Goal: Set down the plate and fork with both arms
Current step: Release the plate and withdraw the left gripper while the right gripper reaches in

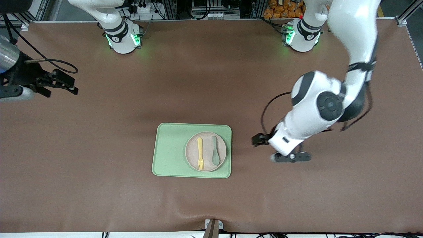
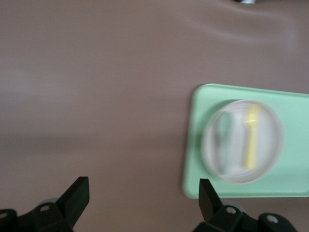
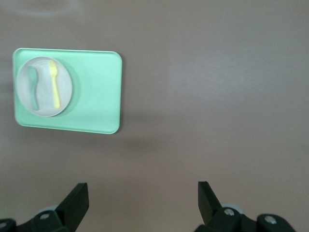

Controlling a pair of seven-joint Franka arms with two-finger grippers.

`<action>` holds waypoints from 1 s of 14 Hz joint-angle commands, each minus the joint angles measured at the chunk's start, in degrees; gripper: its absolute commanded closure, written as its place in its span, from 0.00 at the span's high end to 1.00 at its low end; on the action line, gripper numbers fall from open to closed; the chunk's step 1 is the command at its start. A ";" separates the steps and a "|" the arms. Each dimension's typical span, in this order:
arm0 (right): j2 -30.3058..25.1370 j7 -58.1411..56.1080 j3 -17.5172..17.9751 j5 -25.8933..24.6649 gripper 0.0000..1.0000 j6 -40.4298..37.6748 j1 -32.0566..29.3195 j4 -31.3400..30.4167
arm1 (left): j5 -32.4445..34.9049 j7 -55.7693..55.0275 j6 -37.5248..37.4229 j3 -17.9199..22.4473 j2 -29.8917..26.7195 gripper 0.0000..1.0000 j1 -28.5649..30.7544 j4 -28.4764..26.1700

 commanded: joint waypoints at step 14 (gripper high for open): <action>33.16 22.50 -0.26 -5.47 1.00 16.49 23.74 24.21 | 4.46 11.28 -24.33 -0.33 -22.57 1.00 19.85 -3.25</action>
